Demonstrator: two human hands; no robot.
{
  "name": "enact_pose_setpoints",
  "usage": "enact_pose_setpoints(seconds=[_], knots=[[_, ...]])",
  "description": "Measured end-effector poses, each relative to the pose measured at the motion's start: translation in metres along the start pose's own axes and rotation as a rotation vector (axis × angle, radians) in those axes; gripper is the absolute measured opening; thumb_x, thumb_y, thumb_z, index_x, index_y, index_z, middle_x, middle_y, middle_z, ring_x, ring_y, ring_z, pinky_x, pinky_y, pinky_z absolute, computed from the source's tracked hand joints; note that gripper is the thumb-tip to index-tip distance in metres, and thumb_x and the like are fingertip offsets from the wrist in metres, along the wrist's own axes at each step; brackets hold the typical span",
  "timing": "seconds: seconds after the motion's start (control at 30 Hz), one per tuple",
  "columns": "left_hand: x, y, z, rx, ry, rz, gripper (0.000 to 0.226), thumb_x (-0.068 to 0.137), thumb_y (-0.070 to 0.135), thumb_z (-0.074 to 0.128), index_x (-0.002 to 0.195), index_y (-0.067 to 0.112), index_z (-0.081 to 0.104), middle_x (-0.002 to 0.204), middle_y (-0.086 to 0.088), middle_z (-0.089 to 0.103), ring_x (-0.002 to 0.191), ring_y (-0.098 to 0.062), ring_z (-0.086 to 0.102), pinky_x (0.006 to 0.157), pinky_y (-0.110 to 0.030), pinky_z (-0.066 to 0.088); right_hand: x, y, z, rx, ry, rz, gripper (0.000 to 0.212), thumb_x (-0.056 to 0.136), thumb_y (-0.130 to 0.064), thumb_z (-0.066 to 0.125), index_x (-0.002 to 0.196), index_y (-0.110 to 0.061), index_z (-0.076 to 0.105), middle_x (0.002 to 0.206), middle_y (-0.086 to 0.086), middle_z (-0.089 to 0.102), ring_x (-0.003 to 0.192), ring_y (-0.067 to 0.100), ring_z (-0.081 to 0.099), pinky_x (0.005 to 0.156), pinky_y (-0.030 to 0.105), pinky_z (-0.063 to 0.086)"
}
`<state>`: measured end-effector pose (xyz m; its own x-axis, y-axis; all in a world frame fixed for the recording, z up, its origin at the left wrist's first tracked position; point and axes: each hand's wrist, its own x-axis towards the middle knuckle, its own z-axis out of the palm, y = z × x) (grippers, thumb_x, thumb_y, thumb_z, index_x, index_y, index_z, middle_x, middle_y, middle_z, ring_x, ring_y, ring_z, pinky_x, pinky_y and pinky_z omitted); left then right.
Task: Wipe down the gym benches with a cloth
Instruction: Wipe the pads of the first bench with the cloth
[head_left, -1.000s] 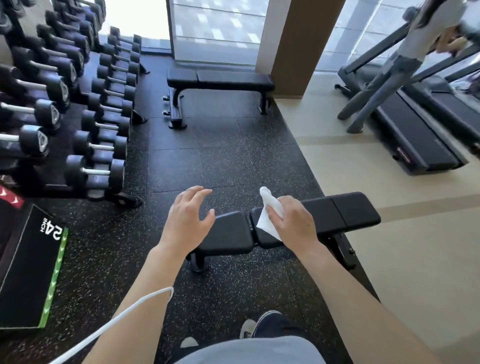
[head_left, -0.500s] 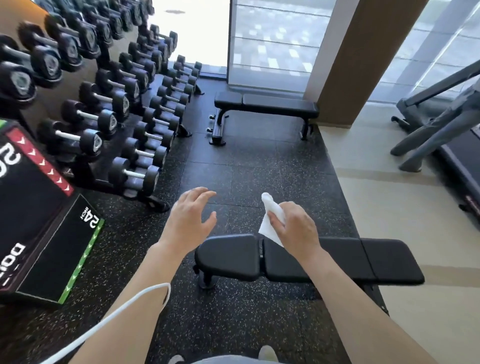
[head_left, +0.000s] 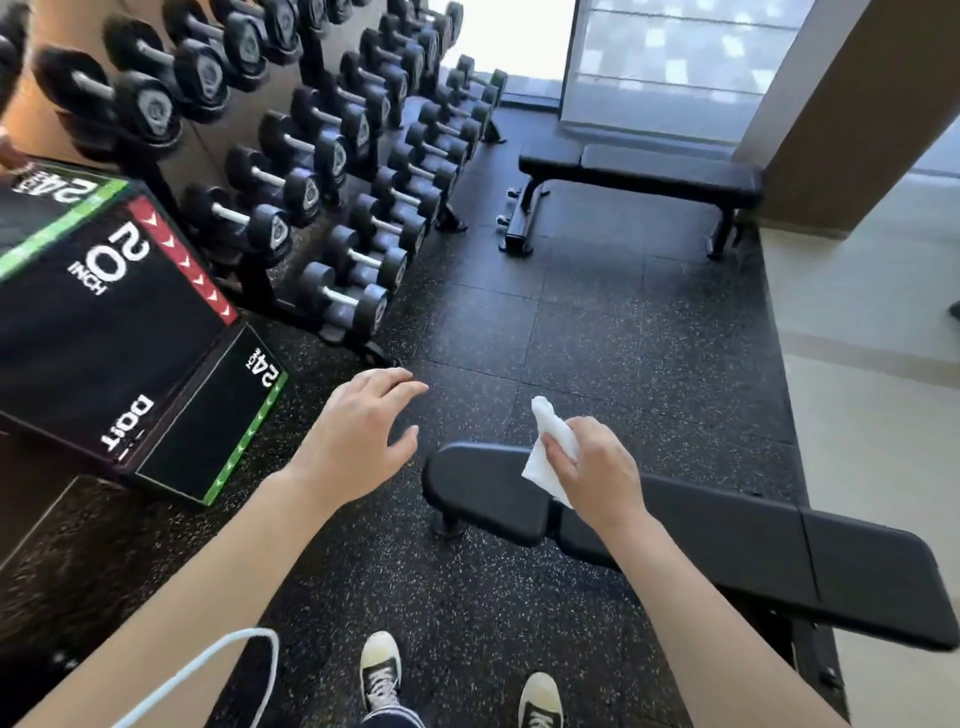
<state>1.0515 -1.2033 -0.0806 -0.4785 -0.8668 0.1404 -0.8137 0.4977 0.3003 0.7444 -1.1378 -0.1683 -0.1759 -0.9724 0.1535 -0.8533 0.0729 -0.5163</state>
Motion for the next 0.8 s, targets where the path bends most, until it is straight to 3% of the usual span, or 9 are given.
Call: enact_pose_setpoints(seconds=[0.17, 0.37, 0.57, 0.73, 0.8], knots=[[0.018, -0.028, 0.007, -0.038, -0.016, -0.027, 0.052, 0.096, 0.029, 0.070, 0.146, 0.020, 0.059, 0.150, -0.001, 0.055, 0.143, -0.024, 0.046, 0.118, -0.046, 0.040, 0.011, -0.024, 0.027, -0.010, -0.022, 0.035, 0.035, 0.101, -0.052, 0.051, 0.104, -0.019, 0.063, 0.091, -0.009, 0.058, 0.083, 0.015, 0.053, 0.069, 0.030, 0.037], [0.028, -0.075, 0.067, -0.149, -0.070, -0.030, 0.053, 0.094, 0.027, 0.070, 0.146, 0.019, 0.059, 0.149, 0.000, 0.055, 0.140, -0.024, 0.048, 0.117, -0.047, 0.041, 0.031, -0.038, 0.082, -0.068, -0.025, 0.084, 0.033, 0.102, -0.050, 0.054, 0.102, -0.018, 0.063, 0.092, -0.006, 0.060, 0.083, 0.016, 0.055, 0.069, 0.033, 0.045], [0.025, -0.140, 0.155, -0.183, -0.109, -0.076, 0.054, 0.095, 0.028, 0.069, 0.147, 0.019, 0.058, 0.150, 0.002, 0.055, 0.142, -0.022, 0.047, 0.118, -0.046, 0.042, 0.037, -0.026, 0.189, 0.026, -0.028, 0.128, 0.035, 0.099, -0.058, 0.047, 0.103, -0.027, 0.062, 0.089, -0.014, 0.057, 0.082, 0.008, 0.052, 0.070, 0.031, 0.044], [0.018, -0.195, 0.255, -0.220, -0.125, -0.183, 0.056, 0.098, 0.033, 0.064, 0.152, 0.023, 0.052, 0.154, 0.008, 0.049, 0.146, -0.013, 0.040, 0.123, -0.041, 0.036, 0.027, 0.017, 0.290, 0.059, -0.090, 0.117, 0.025, 0.098, -0.060, 0.049, 0.111, -0.040, 0.056, 0.093, -0.022, 0.056, 0.088, 0.002, 0.053, 0.074, 0.023, 0.041], [0.018, -0.212, 0.299, -0.246, -0.127, -0.222, 0.057, 0.099, 0.034, 0.064, 0.153, 0.025, 0.050, 0.155, 0.010, 0.047, 0.147, -0.012, 0.038, 0.123, -0.041, 0.035, 0.029, 0.035, 0.329, 0.075, -0.098, 0.109, 0.025, 0.097, -0.060, 0.051, 0.112, -0.040, 0.056, 0.095, -0.021, 0.059, 0.090, 0.003, 0.055, 0.074, 0.025, 0.045]])
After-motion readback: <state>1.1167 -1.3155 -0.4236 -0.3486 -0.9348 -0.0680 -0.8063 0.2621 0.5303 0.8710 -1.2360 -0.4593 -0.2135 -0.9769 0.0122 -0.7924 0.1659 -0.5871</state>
